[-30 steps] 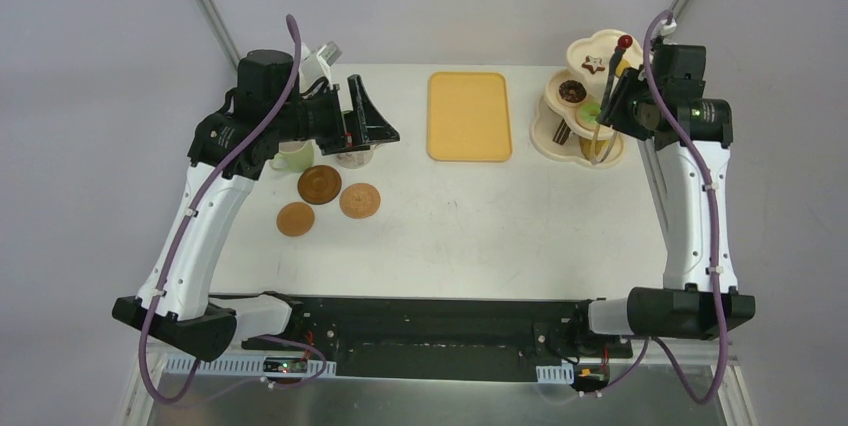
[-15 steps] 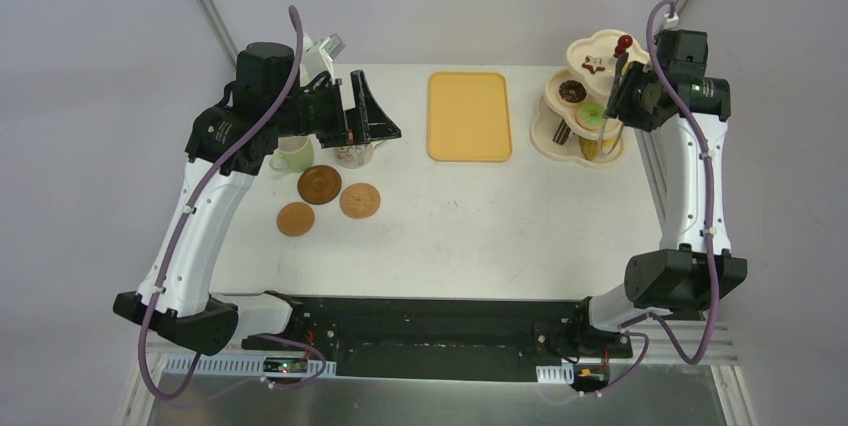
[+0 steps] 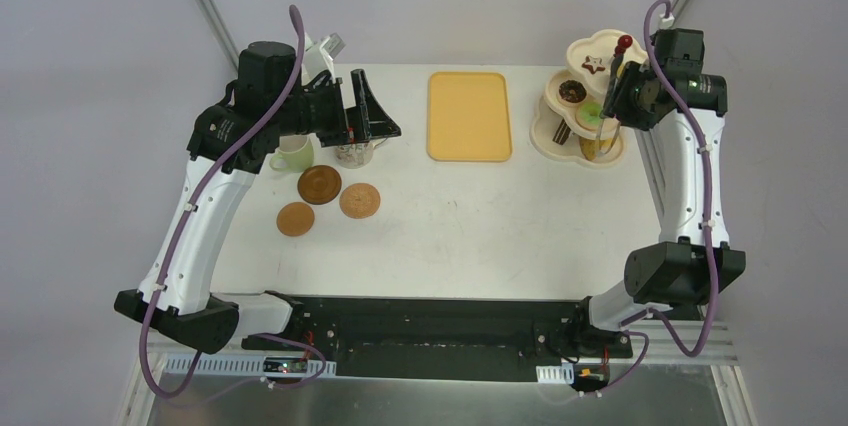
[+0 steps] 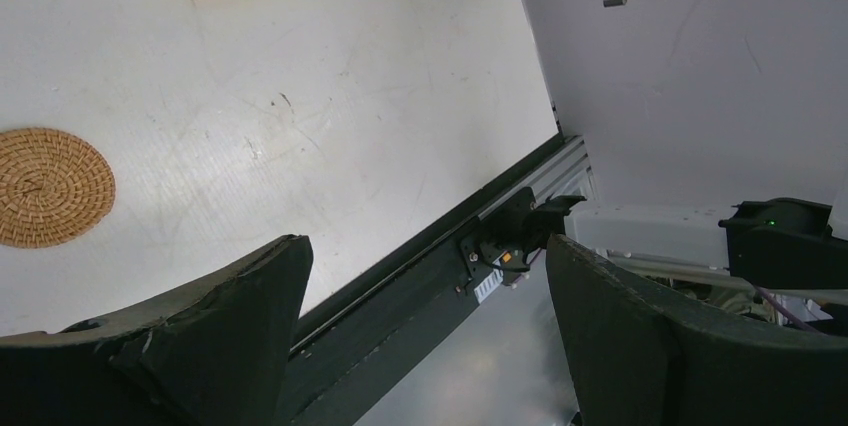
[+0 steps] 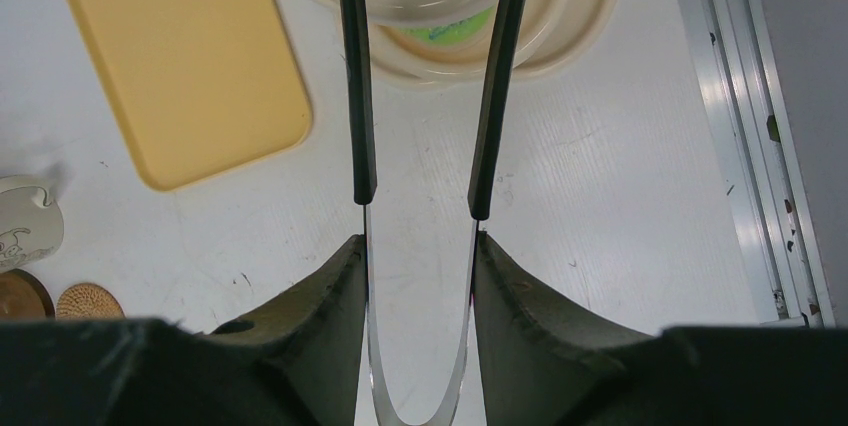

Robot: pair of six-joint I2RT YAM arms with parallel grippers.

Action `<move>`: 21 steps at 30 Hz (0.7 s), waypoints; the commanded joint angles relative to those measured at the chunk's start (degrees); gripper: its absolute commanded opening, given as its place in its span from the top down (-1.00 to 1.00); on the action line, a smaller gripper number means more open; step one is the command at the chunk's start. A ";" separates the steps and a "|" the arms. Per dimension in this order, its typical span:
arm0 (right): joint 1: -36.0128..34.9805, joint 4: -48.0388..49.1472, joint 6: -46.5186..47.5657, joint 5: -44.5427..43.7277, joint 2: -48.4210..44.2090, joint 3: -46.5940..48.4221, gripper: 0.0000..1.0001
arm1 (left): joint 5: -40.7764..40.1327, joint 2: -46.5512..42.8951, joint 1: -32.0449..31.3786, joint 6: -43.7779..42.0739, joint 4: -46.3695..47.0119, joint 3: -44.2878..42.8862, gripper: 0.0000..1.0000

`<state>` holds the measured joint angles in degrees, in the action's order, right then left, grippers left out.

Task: Serve the afternoon tea
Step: Place the desert on the desert table.

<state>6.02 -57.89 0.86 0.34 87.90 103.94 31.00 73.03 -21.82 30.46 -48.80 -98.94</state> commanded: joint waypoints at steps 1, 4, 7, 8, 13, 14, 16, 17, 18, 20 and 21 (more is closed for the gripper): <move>0.22 -0.38 0.71 0.67 0.38 2.99 0.31 | -0.24 -0.17 -0.68 -1.00 0.65 -1.61 -0.82; 0.22 -0.52 0.96 0.30 0.87 3.81 0.27 | -0.29 -0.11 -0.68 -1.19 0.56 -1.61 -0.82; 0.22 -0.71 0.90 0.28 1.51 4.39 0.26 | -0.33 -0.09 -0.68 -1.35 0.62 -1.69 -0.82; 0.22 -0.85 0.77 0.17 1.62 4.56 0.25 | -0.30 -0.04 -0.68 -1.43 0.63 -1.77 -0.82; 0.22 -1.34 0.72 0.10 2.41 5.53 0.23 | -0.21 0.01 -0.68 -1.71 0.63 -1.85 -0.82; 0.22 -1.39 0.72 0.10 2.49 5.53 0.23 | -0.17 0.02 -0.68 -1.72 0.58 -1.87 -0.82; 0.22 -1.44 0.72 0.10 2.58 5.74 0.20 | -0.28 0.00 -0.68 -1.80 0.63 -1.92 -0.82; 0.22 -1.44 0.72 0.10 2.66 5.87 0.19 | -0.25 0.00 -0.68 -1.80 0.59 -1.96 -0.83; 0.22 -1.51 0.72 0.10 2.70 5.96 0.19 | -0.31 0.06 -0.70 -1.81 0.58 -1.96 -0.82; 0.22 -1.53 0.72 0.10 2.93 6.06 0.18 | -0.27 0.06 -0.68 -1.81 0.58 -1.96 -0.83; 0.22 -1.62 0.72 0.10 3.00 6.14 0.18 | -0.21 0.03 -0.68 -1.86 0.59 -1.95 -0.82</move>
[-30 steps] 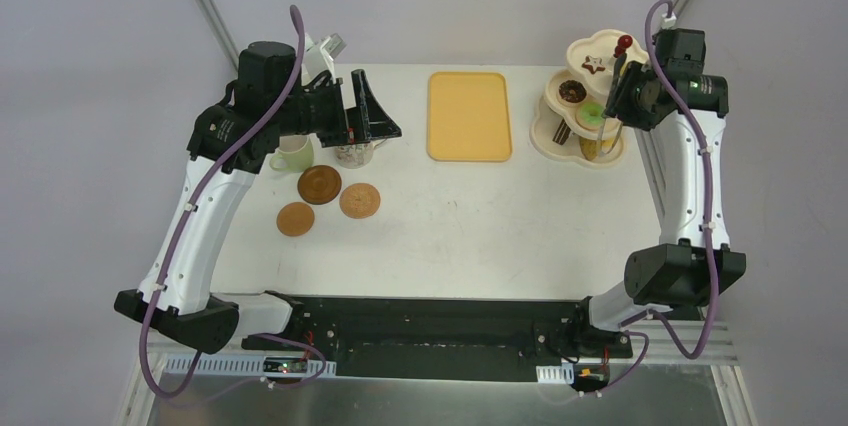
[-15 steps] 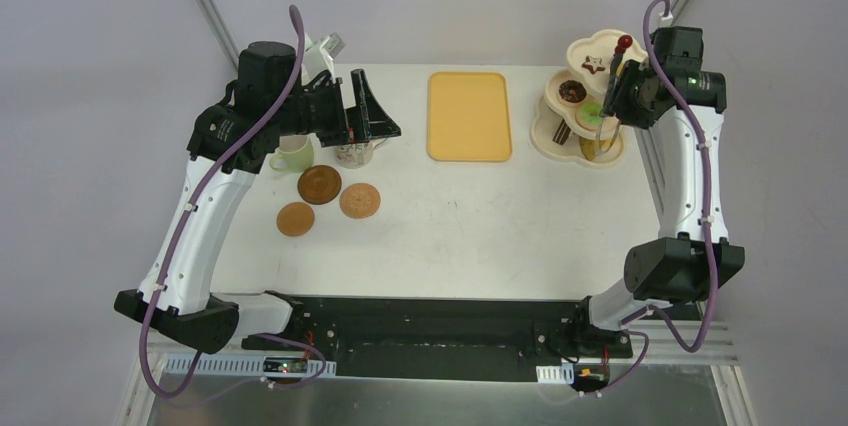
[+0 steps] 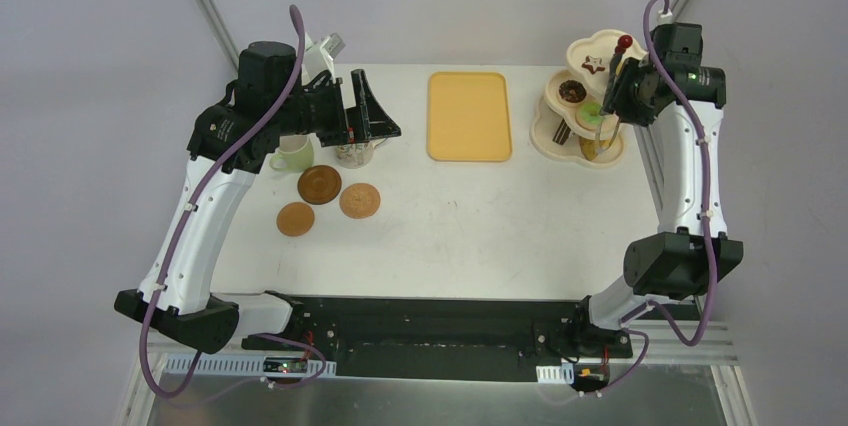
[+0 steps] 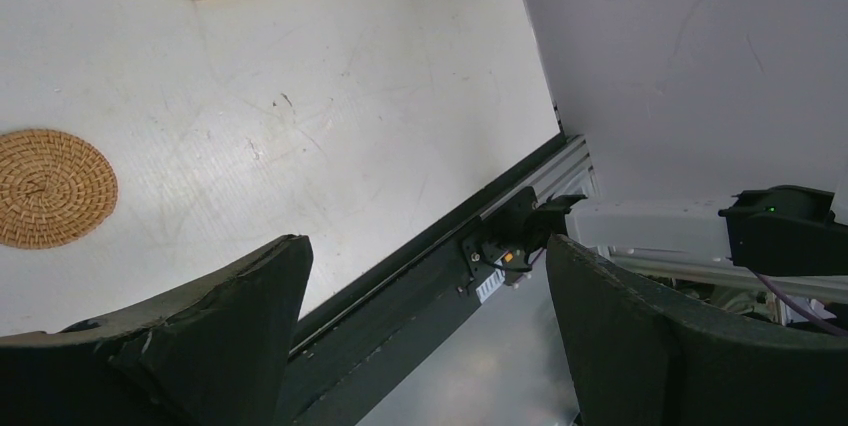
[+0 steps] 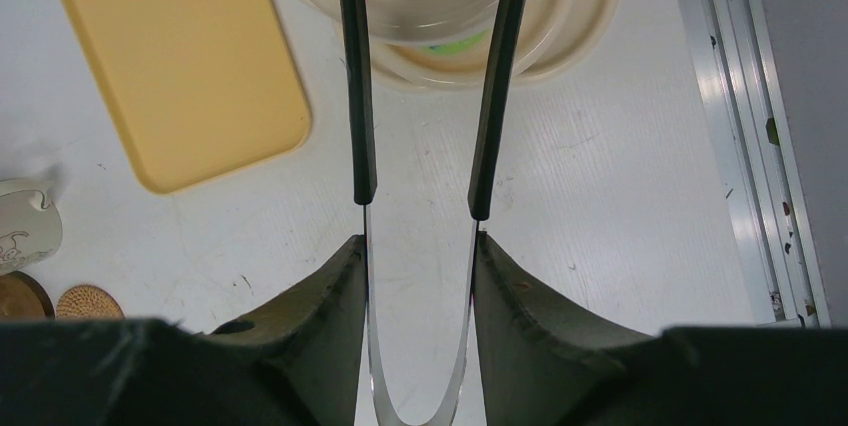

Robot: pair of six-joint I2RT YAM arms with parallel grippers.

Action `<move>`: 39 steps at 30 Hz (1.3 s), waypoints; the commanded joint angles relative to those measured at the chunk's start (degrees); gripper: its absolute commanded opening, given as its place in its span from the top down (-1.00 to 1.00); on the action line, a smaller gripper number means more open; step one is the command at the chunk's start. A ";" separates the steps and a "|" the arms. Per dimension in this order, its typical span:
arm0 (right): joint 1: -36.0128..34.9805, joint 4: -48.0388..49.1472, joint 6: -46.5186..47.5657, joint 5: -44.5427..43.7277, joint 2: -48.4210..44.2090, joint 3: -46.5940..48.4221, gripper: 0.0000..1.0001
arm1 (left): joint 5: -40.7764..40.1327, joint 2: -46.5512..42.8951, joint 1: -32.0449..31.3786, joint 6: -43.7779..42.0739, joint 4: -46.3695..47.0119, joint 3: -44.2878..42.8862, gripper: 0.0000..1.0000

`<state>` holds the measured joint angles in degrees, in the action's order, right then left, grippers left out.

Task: Serve the afternoon tea
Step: Place the desert on the desert table.

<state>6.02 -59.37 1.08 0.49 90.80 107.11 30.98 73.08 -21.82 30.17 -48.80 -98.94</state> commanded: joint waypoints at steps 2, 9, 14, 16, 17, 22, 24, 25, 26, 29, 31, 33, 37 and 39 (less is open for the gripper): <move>0.22 -0.11 0.50 -0.05 0.32 3.06 0.18 | -0.27 0.12 -0.68 -1.59 0.63 -1.95 -0.82; 0.22 -0.20 0.59 -0.05 0.77 3.37 0.09 | -0.23 0.17 -0.68 -1.52 0.71 -1.87 -0.82; 0.22 -0.19 0.68 -0.05 1.06 3.54 0.08 | -0.25 0.28 -0.68 -1.43 0.76 -1.78 -0.82; 0.22 -0.17 0.68 -0.05 1.19 3.70 0.08 | -0.29 0.29 -0.72 -1.52 0.80 -1.81 -0.82; 0.22 -0.21 0.68 -0.05 1.19 3.78 0.08 | -0.29 0.27 -0.68 -1.52 0.81 -1.84 -0.83; 0.22 -0.21 0.76 -0.05 1.49 3.98 0.06 | -0.24 0.37 -0.68 -1.61 0.75 -1.88 -0.83; 0.22 -0.31 0.74 -0.05 1.56 4.20 0.06 | -0.25 0.31 -0.68 -1.69 0.74 -1.96 -0.83; 0.22 -0.30 0.76 -0.05 1.56 4.23 0.05 | -0.38 0.33 -0.68 -1.70 0.78 -1.96 -0.82; 0.22 -0.26 0.76 -0.05 1.53 4.31 0.05 | -0.35 0.37 -0.68 -1.70 0.76 -1.96 -0.82; 0.22 -0.39 0.85 -0.05 1.65 4.36 0.04 | -0.35 0.40 -0.68 -1.70 0.81 -1.88 -0.82; 0.22 -0.39 0.85 -0.05 1.61 4.34 0.03 | -0.28 0.34 -0.69 -1.70 0.81 -1.83 -0.82; 0.22 -0.39 0.85 -0.05 1.59 4.38 0.02 | -0.28 0.29 -0.68 -1.65 0.77 -1.78 -0.83; 0.22 -0.40 0.94 -0.05 1.57 4.36 0.00 | -0.27 0.30 -0.68 -1.62 0.77 -1.76 -0.82; 0.22 -0.39 0.94 -0.05 1.56 4.34 0.00 | -0.30 0.27 -0.68 -1.62 0.76 -1.74 -0.83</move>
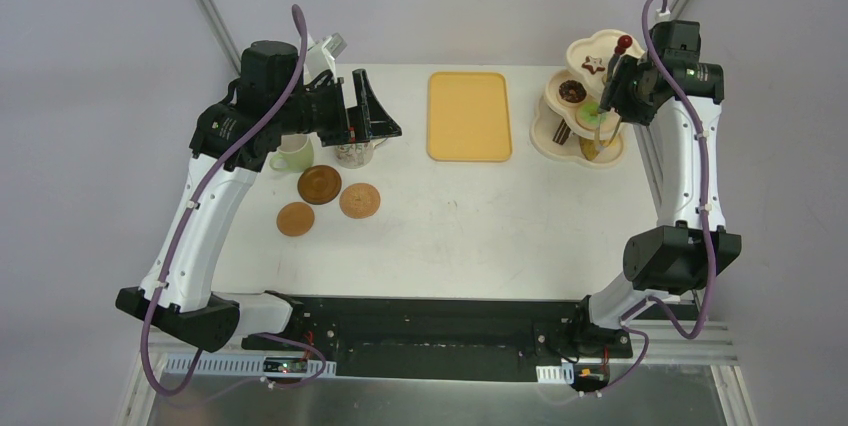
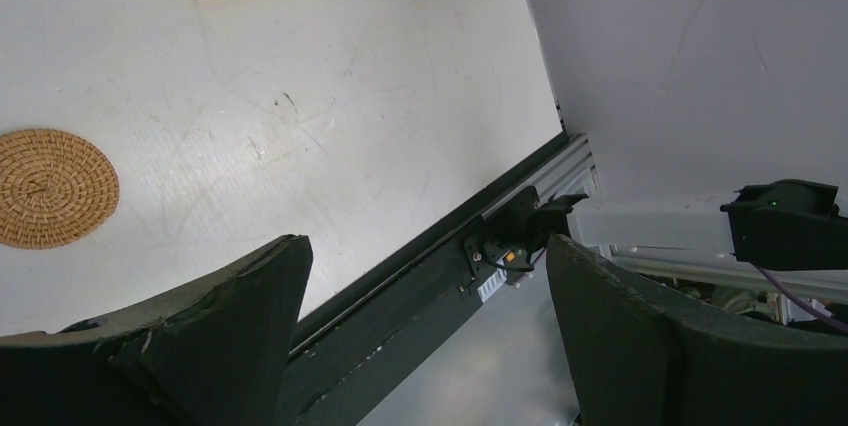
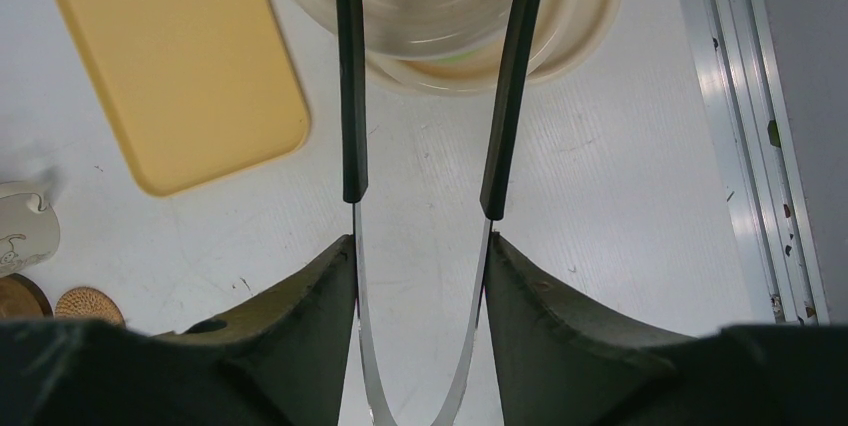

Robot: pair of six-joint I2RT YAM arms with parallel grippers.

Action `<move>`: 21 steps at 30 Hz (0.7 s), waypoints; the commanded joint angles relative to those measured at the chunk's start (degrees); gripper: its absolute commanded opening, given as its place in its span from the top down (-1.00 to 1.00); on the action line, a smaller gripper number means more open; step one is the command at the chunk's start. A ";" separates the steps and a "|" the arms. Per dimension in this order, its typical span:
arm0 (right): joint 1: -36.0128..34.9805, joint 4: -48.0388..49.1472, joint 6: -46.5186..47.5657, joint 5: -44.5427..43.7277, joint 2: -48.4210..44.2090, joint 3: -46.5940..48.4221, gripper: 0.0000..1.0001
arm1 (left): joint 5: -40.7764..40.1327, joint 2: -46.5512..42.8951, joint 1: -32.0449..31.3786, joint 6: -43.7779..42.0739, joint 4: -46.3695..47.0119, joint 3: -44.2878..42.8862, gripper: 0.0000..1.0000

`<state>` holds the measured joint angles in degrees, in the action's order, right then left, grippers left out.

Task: Serve the afternoon tea
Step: Place the desert on the desert table.

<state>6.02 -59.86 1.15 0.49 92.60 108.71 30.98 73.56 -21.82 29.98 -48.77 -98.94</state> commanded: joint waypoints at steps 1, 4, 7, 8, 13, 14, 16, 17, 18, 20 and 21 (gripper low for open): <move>0.22 0.09 0.87 -0.05 -0.24 2.74 -0.01 | -0.23 -0.21 -0.68 -1.41 0.75 -1.68 -0.82; 0.22 0.00 0.87 -0.05 -0.22 2.84 0.00 | -0.22 -0.23 -0.68 -1.42 0.77 -1.70 -0.83; 0.22 -0.16 0.75 -0.01 -0.42 2.94 0.00 | -0.29 -0.31 -0.68 -1.41 0.77 -1.68 -0.82; 0.17 -0.29 0.64 0.26 -0.47 3.18 0.01 | -0.24 -0.34 -0.68 -1.41 0.77 -1.65 -0.82; -0.30 -1.33 -0.76 3.18 -2.88 3.84 0.02 | -0.37 -0.38 -0.68 -1.41 0.78 -1.61 -0.82; -0.38 -1.78 -1.02 3.87 -3.61 3.50 0.03 | -0.43 -0.41 -0.68 -1.41 0.77 -1.50 -0.82; -0.60 -2.43 -2.22 5.56 -5.37 1.94 0.04 | -0.40 -0.43 -0.68 -1.34 0.74 -1.50 -0.82; -0.84 -2.50 -2.84 6.65 -6.44 0.51 0.04 | -0.33 -0.37 -0.68 -1.25 0.77 -1.48 -0.82; -1.10 -2.46 -3.24 7.83 -7.78 -0.89 0.05 | -0.28 -0.34 -0.68 -1.13 0.83 -1.40 -0.82; -1.63 -2.03 -3.93 10.48 -10.70 -4.61 0.05 | -0.09 -0.28 -0.68 -0.86 0.99 -1.14 -0.83; -1.81 -1.71 -4.17 12.00 -12.89 -6.44 0.06 | 0.07 -0.28 -0.68 -0.73 0.97 -1.03 -0.83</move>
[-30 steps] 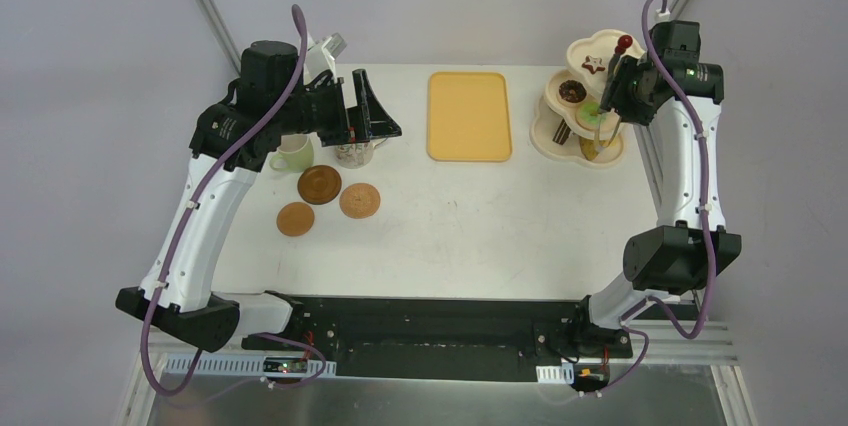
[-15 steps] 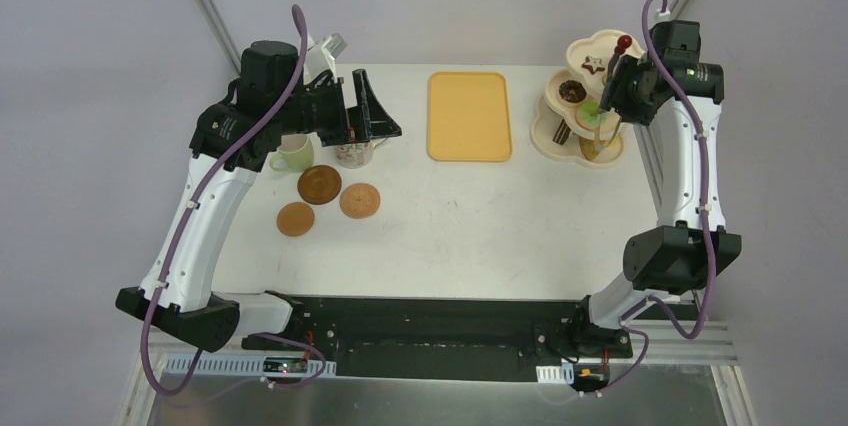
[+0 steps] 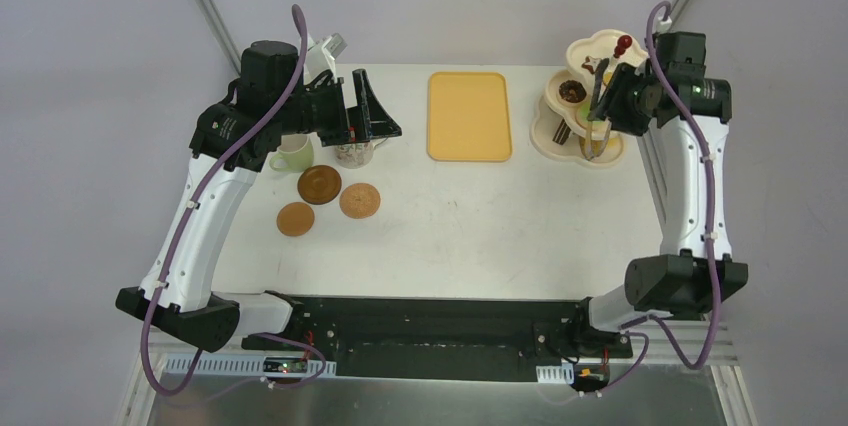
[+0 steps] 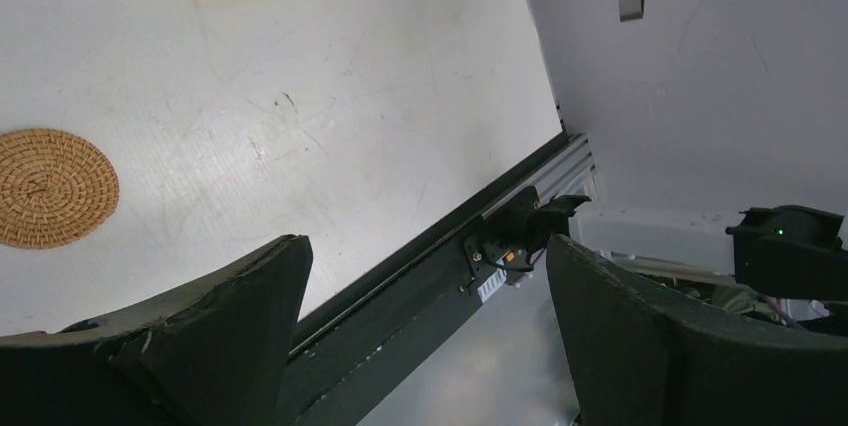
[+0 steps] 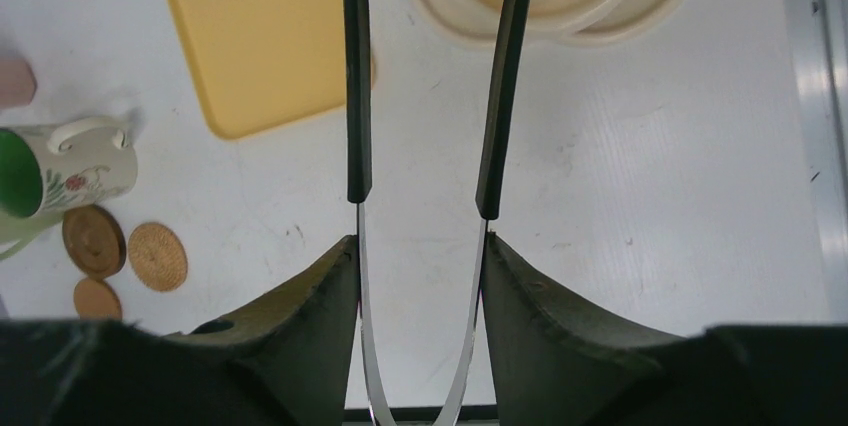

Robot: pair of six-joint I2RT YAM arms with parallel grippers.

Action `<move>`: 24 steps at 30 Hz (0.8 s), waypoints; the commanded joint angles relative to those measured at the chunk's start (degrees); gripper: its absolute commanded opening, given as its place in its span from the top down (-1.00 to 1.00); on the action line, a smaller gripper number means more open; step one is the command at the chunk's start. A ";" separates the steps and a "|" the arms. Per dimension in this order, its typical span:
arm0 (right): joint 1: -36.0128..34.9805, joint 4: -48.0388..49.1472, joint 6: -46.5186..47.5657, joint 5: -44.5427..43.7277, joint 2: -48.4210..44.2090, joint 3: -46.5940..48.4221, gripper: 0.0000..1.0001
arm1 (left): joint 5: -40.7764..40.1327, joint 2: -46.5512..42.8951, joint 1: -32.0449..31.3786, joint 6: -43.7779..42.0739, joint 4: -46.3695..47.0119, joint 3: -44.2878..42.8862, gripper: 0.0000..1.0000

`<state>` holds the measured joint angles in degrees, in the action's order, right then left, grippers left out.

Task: Serve the afternoon tea
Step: Place the desert on the desert table.

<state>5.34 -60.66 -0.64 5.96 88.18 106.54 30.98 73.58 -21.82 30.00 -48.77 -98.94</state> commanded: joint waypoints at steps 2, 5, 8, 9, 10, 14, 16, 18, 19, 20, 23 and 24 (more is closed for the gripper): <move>-1.78 -0.23 -2.12 10.06 -11.59 -8.01 0.06 | 0.41 -0.35 -0.68 -0.44 1.20 -0.70 -0.82; -3.52 -0.60 -2.54 14.72 -15.54 -13.24 0.06 | 0.71 -0.43 -0.68 -0.06 1.25 -0.24 -0.82; -5.94 -0.80 -6.22 17.15 -19.45 -19.36 0.08 | 0.82 -0.46 -0.68 0.05 1.35 -0.12 -0.82; -7.32 0.05 -7.93 17.93 -21.03 -21.85 0.08 | 0.69 -0.49 -0.68 0.13 1.40 -0.07 -0.82; -8.41 1.17 -9.24 18.40 -22.90 -24.85 0.08 | 0.64 -0.62 -0.68 0.25 1.47 0.09 -0.82; -11.87 4.65 -11.72 18.54 -27.14 -34.24 0.09 | 1.26 -1.38 -0.68 1.36 2.15 1.44 -0.82; -14.30 6.77 -11.59 17.40 -27.01 -36.69 0.08 | 1.52 -1.88 -0.68 1.87 2.35 2.31 -0.82; -17.34 9.88 -11.48 14.74 -24.60 -37.70 0.08 | 1.61 -2.30 -0.68 2.27 2.37 2.91 -0.82; -18.99 11.52 -11.48 13.12 -22.76 -37.62 0.08 | 1.58 -2.50 -0.68 2.38 2.21 3.03 -0.82; -20.54 13.43 -11.35 11.49 -20.52 -37.23 0.08 | 1.58 -2.74 -0.60 2.43 2.18 3.04 -0.82; -24.47 19.28 -10.45 5.92 -11.26 -33.83 0.08 | 0.76 -3.36 -0.54 2.27 1.46 2.81 -0.82; -25.90 20.55 -9.93 3.37 -7.43 -31.38 0.08 | 0.32 -3.59 -0.51 2.12 0.97 2.71 -0.82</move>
<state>-16.51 -51.22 -10.92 17.52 70.48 69.56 31.11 72.82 -21.82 31.66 -48.34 -95.83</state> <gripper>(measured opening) 0.468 0.909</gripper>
